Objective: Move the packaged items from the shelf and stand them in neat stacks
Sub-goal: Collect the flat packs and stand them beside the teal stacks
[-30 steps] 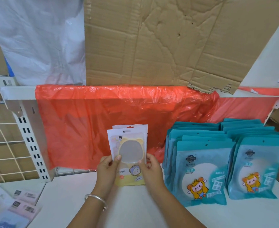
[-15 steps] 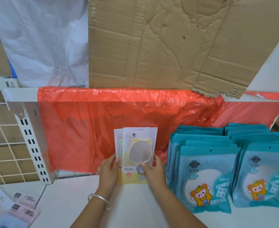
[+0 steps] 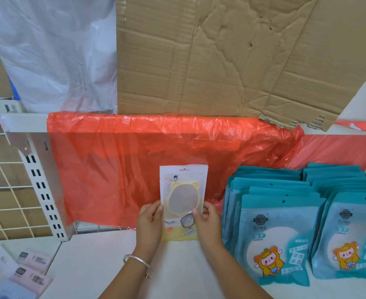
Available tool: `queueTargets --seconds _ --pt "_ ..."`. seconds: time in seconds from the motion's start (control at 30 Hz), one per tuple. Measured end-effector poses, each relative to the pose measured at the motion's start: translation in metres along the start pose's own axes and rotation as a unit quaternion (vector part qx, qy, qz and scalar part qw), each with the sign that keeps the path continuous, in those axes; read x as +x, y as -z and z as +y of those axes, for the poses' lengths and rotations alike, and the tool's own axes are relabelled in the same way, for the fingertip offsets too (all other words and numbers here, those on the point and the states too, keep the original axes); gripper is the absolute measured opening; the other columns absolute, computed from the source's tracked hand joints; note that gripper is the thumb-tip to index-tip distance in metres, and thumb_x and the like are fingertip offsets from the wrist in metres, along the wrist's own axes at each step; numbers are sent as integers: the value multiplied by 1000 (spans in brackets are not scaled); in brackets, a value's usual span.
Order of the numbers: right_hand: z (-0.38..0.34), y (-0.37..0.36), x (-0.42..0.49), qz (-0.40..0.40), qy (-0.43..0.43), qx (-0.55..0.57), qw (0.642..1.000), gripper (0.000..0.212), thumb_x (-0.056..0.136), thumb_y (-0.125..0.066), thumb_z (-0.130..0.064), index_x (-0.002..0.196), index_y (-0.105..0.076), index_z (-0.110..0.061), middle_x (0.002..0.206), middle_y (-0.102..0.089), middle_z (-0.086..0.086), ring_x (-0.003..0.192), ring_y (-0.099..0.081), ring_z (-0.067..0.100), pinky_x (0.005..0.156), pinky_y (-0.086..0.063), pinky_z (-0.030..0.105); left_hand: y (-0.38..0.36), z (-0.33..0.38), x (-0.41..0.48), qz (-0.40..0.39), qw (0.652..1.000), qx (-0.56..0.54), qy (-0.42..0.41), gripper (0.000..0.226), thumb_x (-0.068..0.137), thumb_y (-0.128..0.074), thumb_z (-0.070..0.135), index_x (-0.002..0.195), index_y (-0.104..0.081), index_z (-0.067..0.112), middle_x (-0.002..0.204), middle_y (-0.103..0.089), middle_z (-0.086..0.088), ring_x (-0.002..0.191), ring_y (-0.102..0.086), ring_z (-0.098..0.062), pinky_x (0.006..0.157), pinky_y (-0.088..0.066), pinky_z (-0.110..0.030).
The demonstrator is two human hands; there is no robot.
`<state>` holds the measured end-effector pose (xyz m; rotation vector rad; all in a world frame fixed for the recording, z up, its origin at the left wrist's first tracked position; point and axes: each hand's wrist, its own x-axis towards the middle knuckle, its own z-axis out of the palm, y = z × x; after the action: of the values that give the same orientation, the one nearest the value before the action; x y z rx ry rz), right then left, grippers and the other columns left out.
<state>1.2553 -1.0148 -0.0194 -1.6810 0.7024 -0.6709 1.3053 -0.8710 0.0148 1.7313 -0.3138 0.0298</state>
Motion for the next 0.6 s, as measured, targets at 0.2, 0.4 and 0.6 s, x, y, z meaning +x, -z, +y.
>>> queueTargets --seconds 0.2,0.4,0.6 --pt "4 0 0 -19 -7 -28 999 18 88 -62 -33 105 -57 -30 106 -65 -2 89 -65 9 67 -57 22 -3 -5 3 -20 999 39 9 29 97 -46 16 120 -63 22 107 -57 -6 98 -48 -5 94 -35 -22" --pt "-2 -1 -7 -25 -24 -39 999 54 87 -62 -40 136 -43 -29 133 -51 -2 110 -60 17 79 -58 29 2 -14 0 -35 995 95 3 50 88 -31 48 125 -60 31 106 -65 6 114 -48 -20 105 -35 -42" --pt "-7 -2 -27 14 -45 -32 998 69 88 -64 -19 146 -27 -23 145 -30 6 103 -59 18 90 -55 37 13 -17 -5 -63 993 99 2 60 85 -28 56 131 -54 29 121 -62 9 121 -49 -19 107 -36 -44"
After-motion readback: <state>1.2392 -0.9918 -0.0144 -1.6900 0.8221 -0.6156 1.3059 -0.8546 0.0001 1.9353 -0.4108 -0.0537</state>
